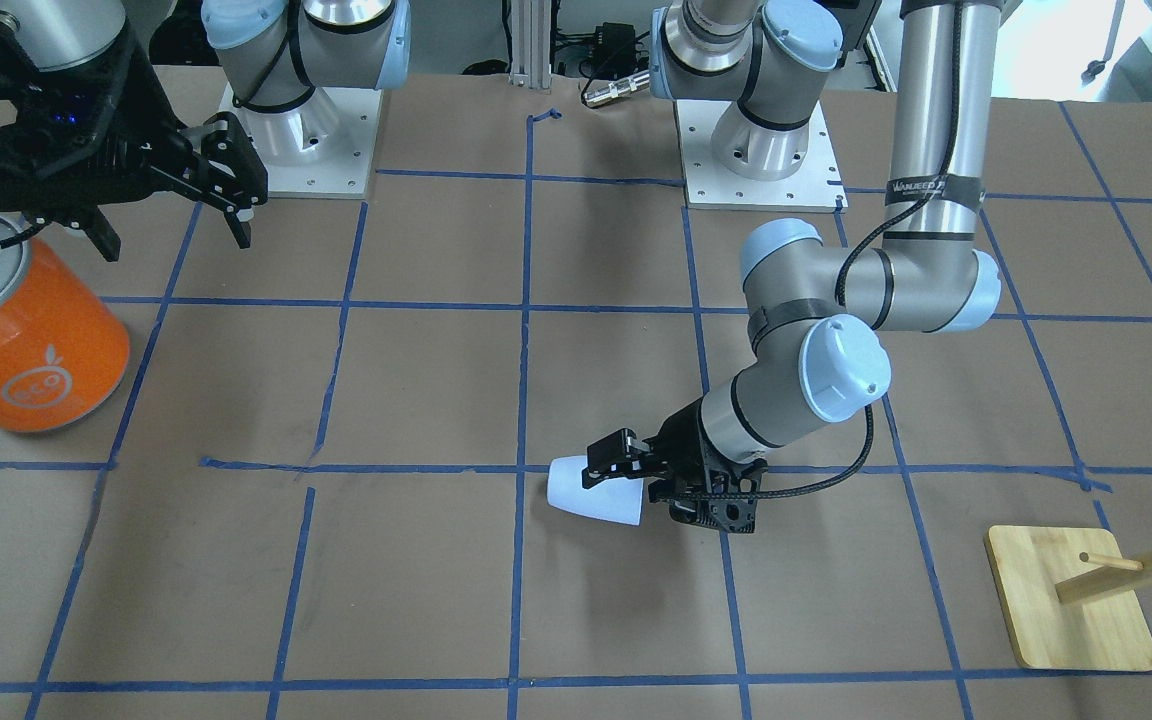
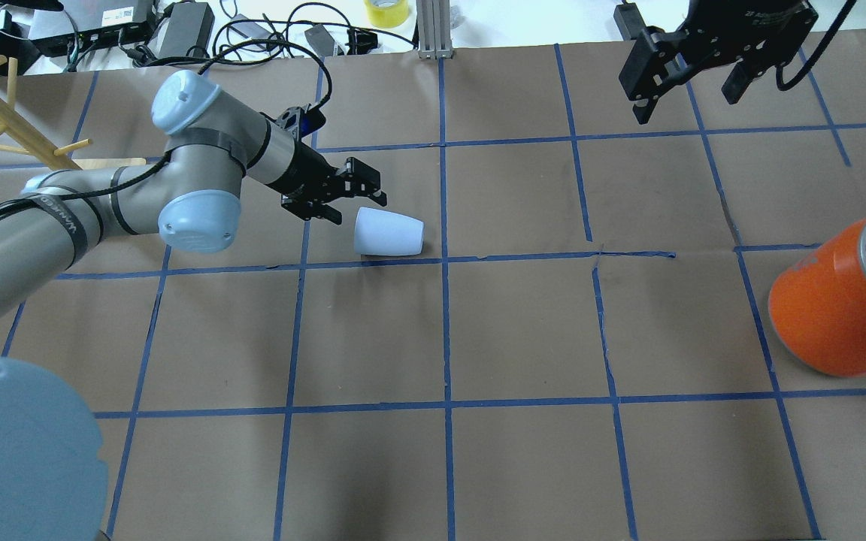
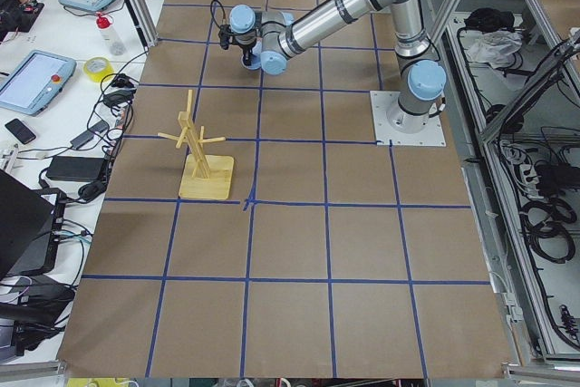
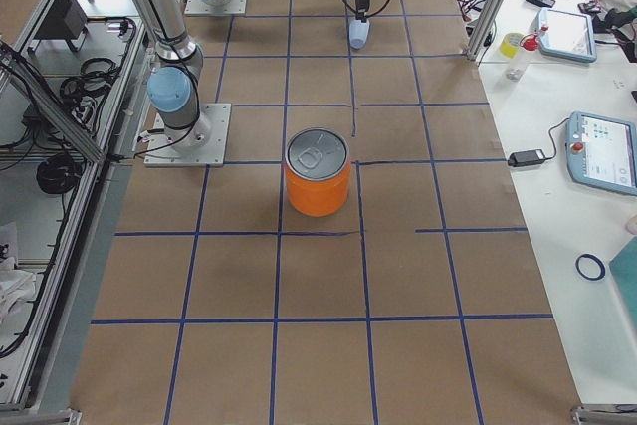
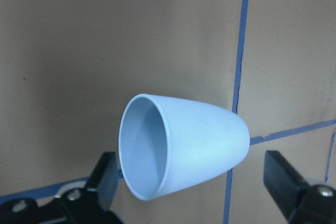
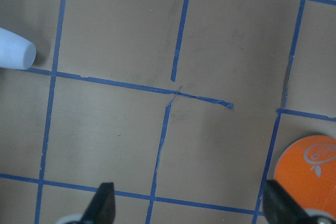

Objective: Flip cup
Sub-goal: 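Grasp the lying cup's rim with the left gripper and tilt it upright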

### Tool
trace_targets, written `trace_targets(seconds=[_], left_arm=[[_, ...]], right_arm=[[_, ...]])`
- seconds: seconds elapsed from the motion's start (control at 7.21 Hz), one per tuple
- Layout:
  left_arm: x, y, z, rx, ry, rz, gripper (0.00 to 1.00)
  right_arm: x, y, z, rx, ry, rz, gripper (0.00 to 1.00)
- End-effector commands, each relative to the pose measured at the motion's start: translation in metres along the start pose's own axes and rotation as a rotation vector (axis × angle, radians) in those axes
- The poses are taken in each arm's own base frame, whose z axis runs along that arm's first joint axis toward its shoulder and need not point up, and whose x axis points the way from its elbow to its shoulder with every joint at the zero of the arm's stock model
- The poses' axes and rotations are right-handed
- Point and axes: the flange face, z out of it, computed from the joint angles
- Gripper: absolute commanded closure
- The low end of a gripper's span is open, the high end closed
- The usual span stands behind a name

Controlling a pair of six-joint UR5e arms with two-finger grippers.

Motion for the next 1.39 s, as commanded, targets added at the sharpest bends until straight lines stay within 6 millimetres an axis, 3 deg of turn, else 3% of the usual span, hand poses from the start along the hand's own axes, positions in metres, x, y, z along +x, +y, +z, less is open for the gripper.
trace_targets(seconds=[0.0, 0.14, 0.28, 0.69, 0.83, 1.11, 1.25], left_arm=[[0.003, 0.003, 0.018, -0.023, 0.001, 0.004, 0.03], [0.005, 0.007, 0.022, -0.036, -0.001, -0.011, 0.58], [0.012, 0.004, 0.018, -0.026, -0.003, -0.056, 1.0], [0.035, -0.019, -0.02, 0.045, -0.012, -0.134, 1.0], [0.033, -0.028, -0.028, 0.059, -0.096, -0.135, 1.0], [0.044, -0.021, -0.023, 0.071, -0.252, -0.097, 1.0], [0.054, -0.02, -0.031, 0.095, -0.271, -0.092, 1.0]], right_arm=[[0.0, 0.001, 0.002, -0.005, 0.003, 0.004, 0.0], [0.0, 0.002, 0.002, -0.005, 0.005, 0.019, 0.0], [-0.001, 0.002, 0.001, -0.003, 0.003, 0.063, 0.0], [-0.001, 0.002, 0.002, 0.0, 0.004, 0.077, 0.0], [-0.001, 0.0, 0.002, 0.019, 0.008, 0.076, 0.0], [-0.001, 0.0, 0.001, 0.021, 0.008, 0.076, 0.0], [0.0, 0.0, 0.002, 0.019, 0.008, 0.078, 0.0]])
